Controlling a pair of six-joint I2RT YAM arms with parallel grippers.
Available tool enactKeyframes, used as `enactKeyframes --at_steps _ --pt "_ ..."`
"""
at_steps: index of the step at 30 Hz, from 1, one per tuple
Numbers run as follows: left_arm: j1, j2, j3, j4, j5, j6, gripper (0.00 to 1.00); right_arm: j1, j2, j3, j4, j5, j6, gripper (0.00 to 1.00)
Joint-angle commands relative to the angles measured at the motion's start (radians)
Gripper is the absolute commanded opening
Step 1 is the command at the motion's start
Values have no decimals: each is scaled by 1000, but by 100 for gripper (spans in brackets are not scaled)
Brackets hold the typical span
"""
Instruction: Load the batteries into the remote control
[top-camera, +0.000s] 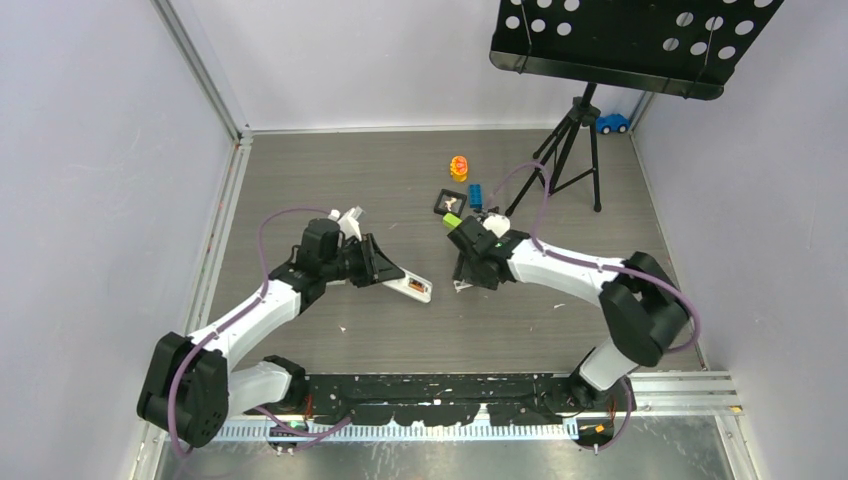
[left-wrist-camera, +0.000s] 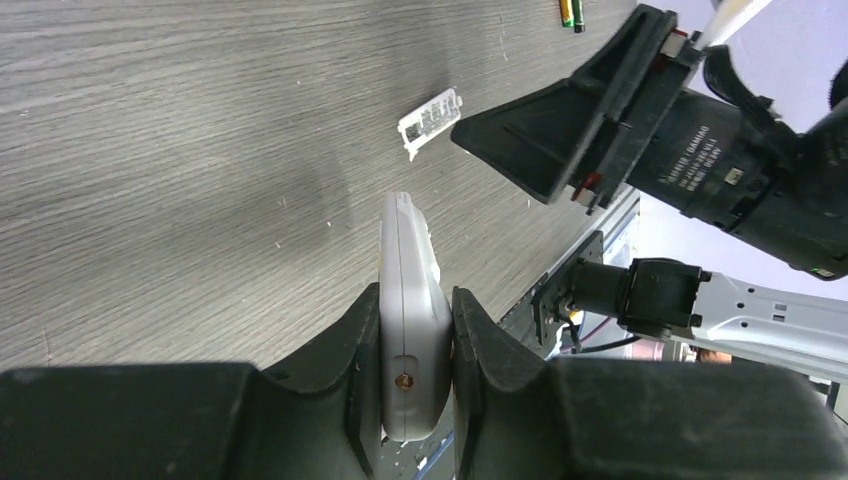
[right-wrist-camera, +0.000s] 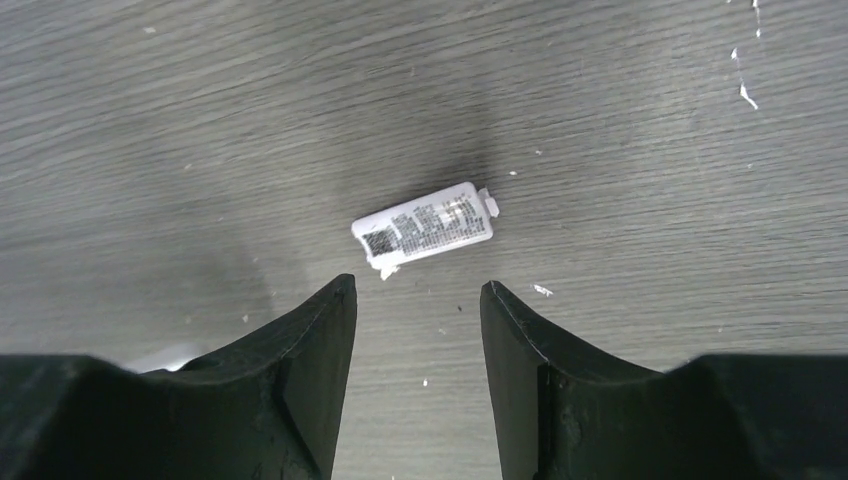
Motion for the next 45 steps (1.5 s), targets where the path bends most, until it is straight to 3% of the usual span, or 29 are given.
enactKeyframes --at_steps 1,13,17,27,31,39,45 --pt "2 -15 -38 154 -14 -28 0 10 63 63 -41 141 198 55" --pt "-34 23 -115 343 -142 -84 0 10 135 80 -103 157 506 62" --pt "-34 41 -139 387 -169 -141 0 10 189 154 -244 182 612 58" --pt "-38 147 -169 449 -60 -284 0 8 254 195 -287 154 705 56" --pt "-54 179 -165 439 -43 -287 0 8 287 232 -332 172 728 49" --pt "-61 216 -170 432 -30 -284 1 8 320 249 -351 182 758 46" --pt "-85 273 -157 432 -25 -271 6 8 282 197 -304 209 753 29"
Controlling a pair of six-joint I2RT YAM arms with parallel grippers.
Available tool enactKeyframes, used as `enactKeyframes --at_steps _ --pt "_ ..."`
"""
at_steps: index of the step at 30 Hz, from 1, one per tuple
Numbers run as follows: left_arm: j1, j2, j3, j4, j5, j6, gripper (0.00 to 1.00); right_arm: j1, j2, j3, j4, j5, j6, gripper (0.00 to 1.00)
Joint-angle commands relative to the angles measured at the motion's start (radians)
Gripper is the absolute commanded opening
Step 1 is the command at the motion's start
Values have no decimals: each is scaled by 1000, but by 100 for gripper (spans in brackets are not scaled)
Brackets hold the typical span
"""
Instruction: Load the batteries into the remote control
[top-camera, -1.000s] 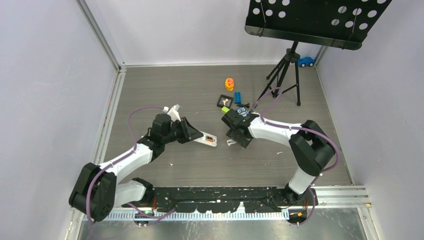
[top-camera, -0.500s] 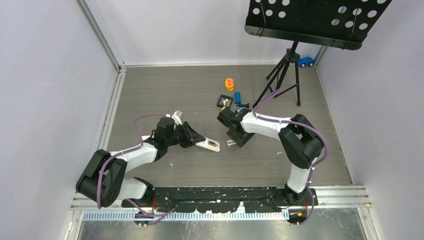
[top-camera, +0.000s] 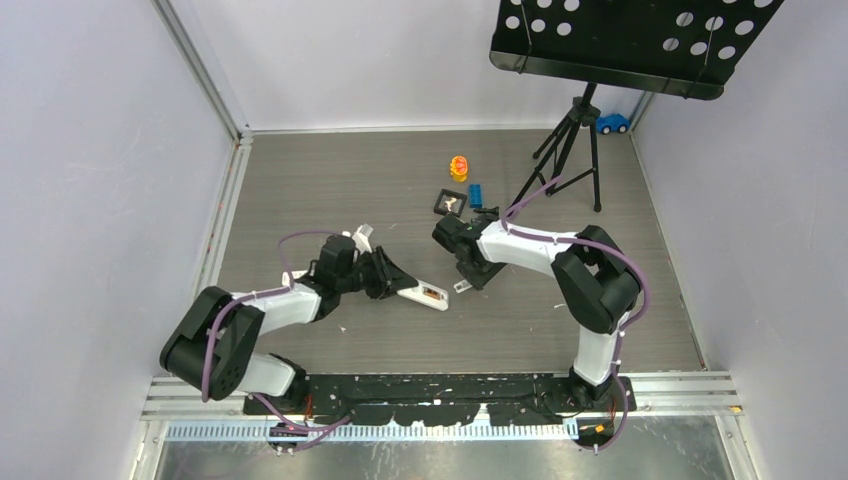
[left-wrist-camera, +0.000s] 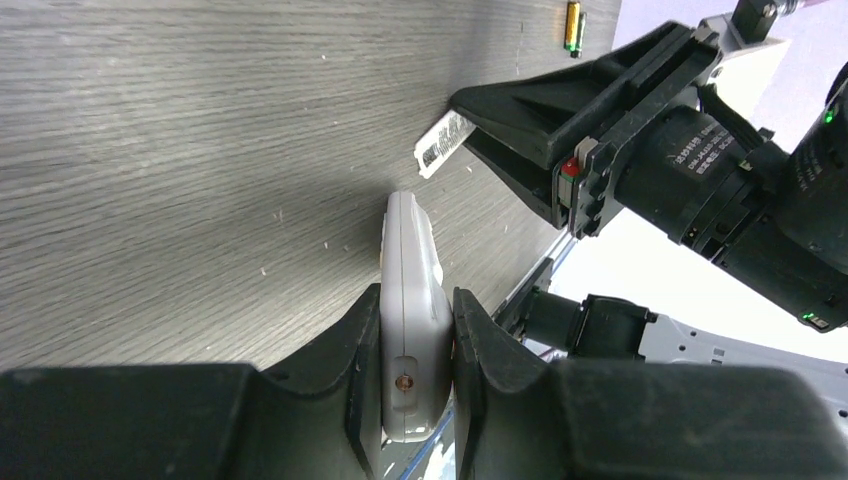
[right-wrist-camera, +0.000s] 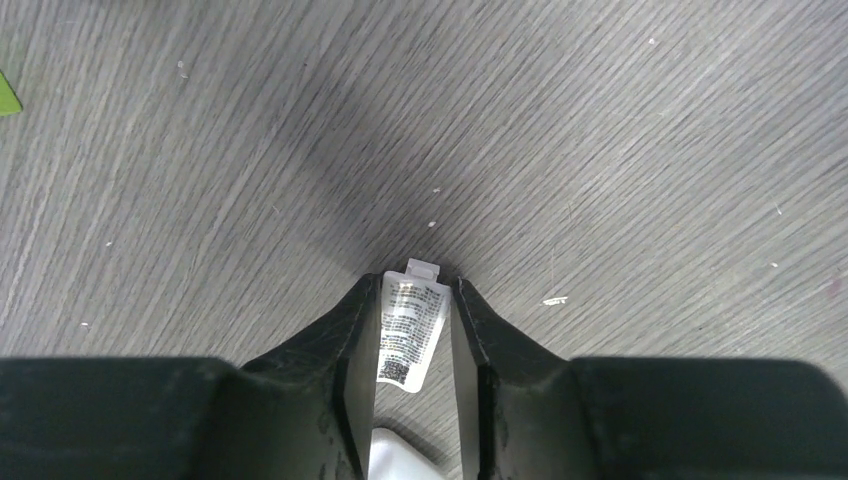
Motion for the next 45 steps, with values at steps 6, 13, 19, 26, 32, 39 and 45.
enactKeyframes --at_steps 6,13,19,26,32,39,45 --pt "-66 116 31 3 -24 17 19 -2 -84 -99 78 100 39 24" --pt "-109 117 39 -64 -126 26 51 -16 -212 -160 85 169 56 23" --pt "-128 59 25 -169 -262 24 68 -24 -312 -208 85 199 66 23" --pt "-144 -91 53 -396 -396 57 82 -34 -403 -253 127 165 56 23" --pt "-143 -240 84 -534 -462 118 99 -39 -457 -268 170 67 49 23" --pt "-144 -299 100 -252 -184 135 98 -40 -473 -265 255 -75 23 20" --pt "-145 -182 167 -158 -116 103 97 -42 -465 -267 330 -172 17 19"
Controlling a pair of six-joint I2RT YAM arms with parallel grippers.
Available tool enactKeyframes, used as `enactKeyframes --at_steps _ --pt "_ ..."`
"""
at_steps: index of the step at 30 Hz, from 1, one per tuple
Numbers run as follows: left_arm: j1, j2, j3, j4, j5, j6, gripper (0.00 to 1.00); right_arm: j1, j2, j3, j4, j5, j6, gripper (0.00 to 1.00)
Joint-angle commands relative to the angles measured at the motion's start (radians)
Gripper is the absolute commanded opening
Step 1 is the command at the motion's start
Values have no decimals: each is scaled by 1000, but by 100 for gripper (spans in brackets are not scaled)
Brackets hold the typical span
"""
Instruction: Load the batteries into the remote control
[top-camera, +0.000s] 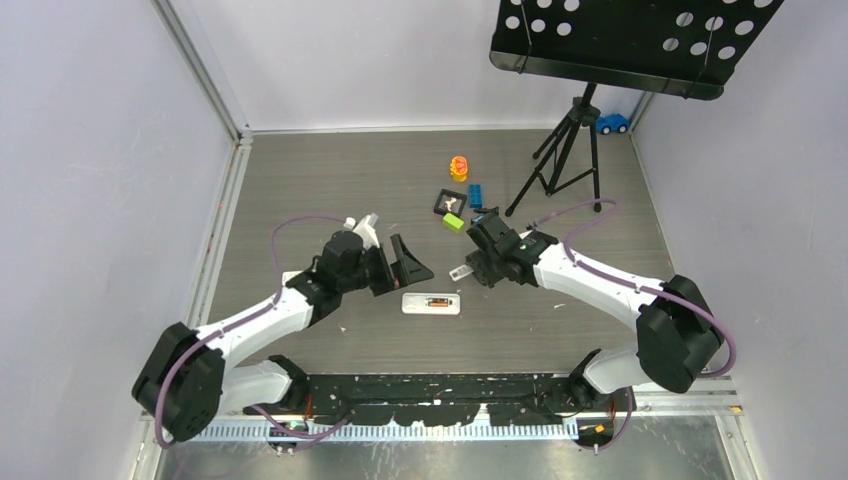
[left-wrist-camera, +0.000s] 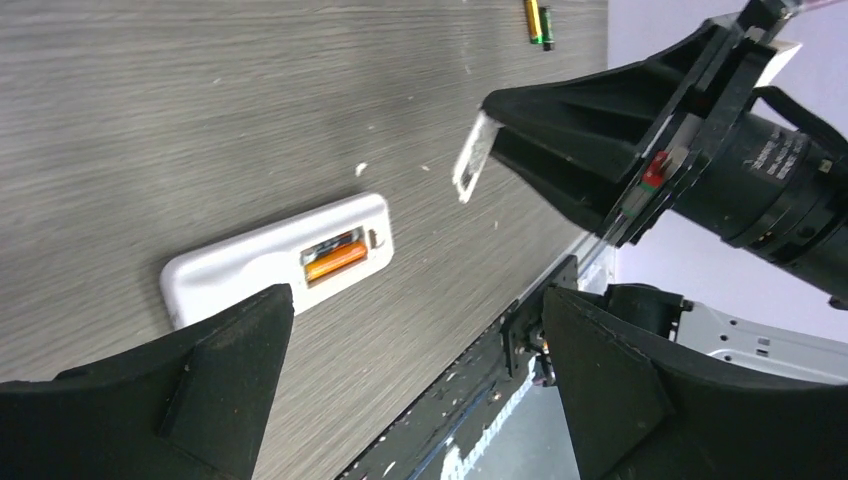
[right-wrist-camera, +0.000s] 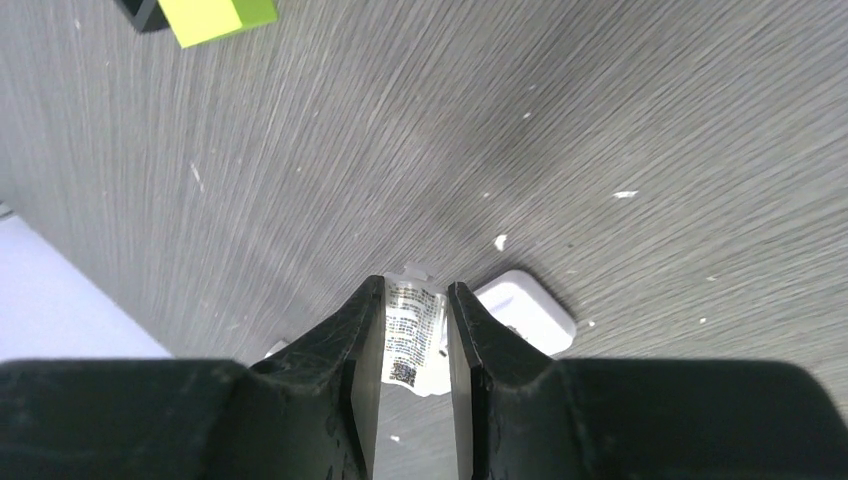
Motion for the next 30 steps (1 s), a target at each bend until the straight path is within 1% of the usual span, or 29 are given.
enactKeyframes --at_steps 1,2,5,8,10,11,13,16,17,20,23,28,30 --pt "-5 89 94 120 92 -9 96 -4 -24 1 87 -79 -2 19" --pt "-6 109 104 129 98 -15 95 -4 -24 0 95 -91 0 19" --pt "-17 161 119 188 126 -40 87 -5 -24 -7 126 -125 7 19" --pt "-25 212 136 209 129 -52 71 -5 -23 -7 140 -148 10 19" --pt "-29 236 140 220 127 -62 63 -6 -24 -9 144 -148 13 19" --pt "-30 240 140 211 108 -67 62 -7 -23 -10 145 -144 10 19" --pt "-29 234 137 162 47 -51 63 -6 -20 -10 144 -123 -8 20" --pt "-28 219 144 49 -53 9 65 -6 6 15 139 -86 -95 24" --pt "-28 213 148 10 -81 26 65 -6 17 26 141 -79 -155 28" --pt "-28 188 150 -114 -192 63 65 -6 52 64 155 -85 -329 37" --pt "-28 147 172 -255 -337 127 68 -6 81 90 183 -120 -459 41" --pt "-23 126 247 -514 -573 218 80 -6 114 86 222 -173 -505 41" --pt "-2 128 254 -574 -622 227 84 -6 123 70 246 -198 -506 41"
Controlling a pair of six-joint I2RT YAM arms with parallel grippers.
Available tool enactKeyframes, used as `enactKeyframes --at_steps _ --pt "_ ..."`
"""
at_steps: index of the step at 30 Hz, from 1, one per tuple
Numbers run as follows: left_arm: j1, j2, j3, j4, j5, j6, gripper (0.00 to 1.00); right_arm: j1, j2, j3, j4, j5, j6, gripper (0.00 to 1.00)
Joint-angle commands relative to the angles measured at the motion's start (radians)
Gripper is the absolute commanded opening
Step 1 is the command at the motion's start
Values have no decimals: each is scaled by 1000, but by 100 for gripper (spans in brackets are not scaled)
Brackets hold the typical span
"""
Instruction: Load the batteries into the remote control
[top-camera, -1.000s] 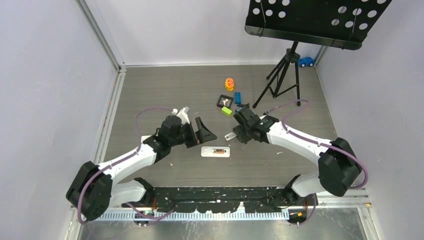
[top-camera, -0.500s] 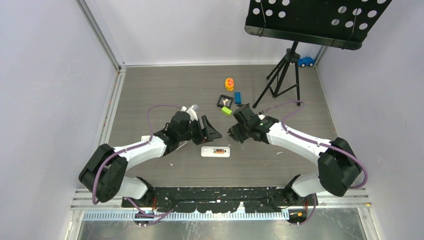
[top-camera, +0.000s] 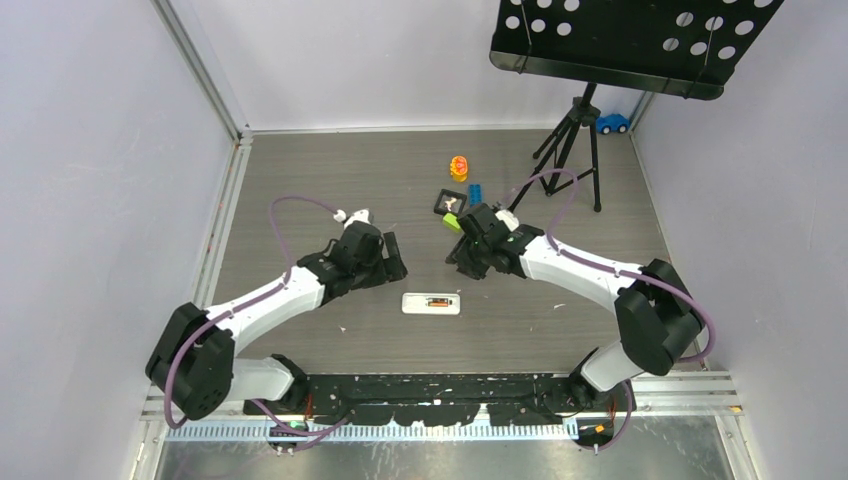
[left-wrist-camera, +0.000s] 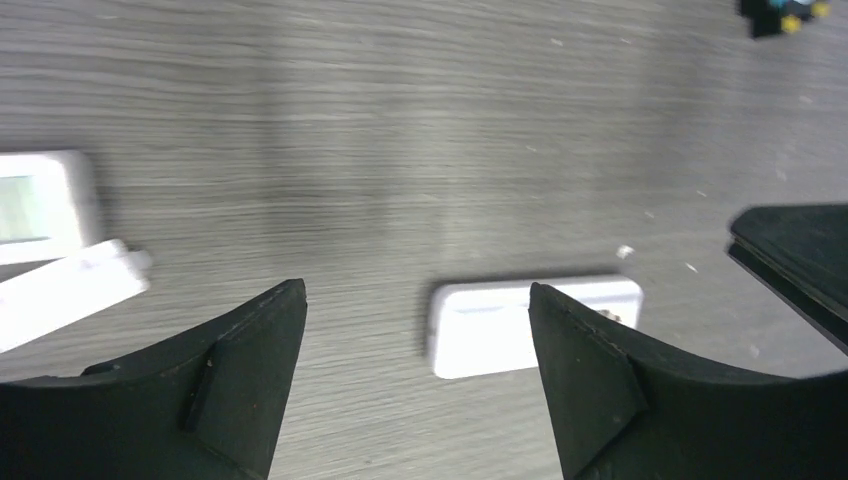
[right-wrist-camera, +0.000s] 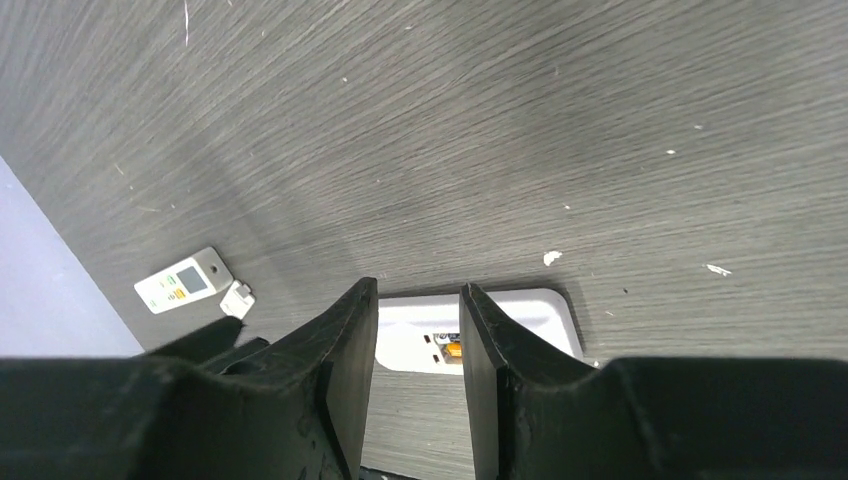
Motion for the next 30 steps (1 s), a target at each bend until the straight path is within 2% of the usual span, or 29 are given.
enactKeyframes --at_steps 1,5,9,16,20,25,30 --pt "44 -28 47 -218 -221 82 86 -1 20 5 80 -54 -78 41" --pt "117 -41 17 -258 -245 61 90 -1 18 -17 105 -71 -87 41" --pt "132 -39 1 -267 -318 45 88 -2 9 -23 106 -65 -95 41" --pt "134 36 23 -234 -281 21 61 -4 16 -30 107 -72 -90 38" --pt "134 68 20 -223 -309 -7 47 -9 8 -41 109 -69 -85 36" --pt "134 105 27 -200 -318 -25 35 -13 -3 -48 109 -67 -85 34" --pt "134 132 42 -190 -318 -27 30 -19 -9 -59 109 -68 -81 33"
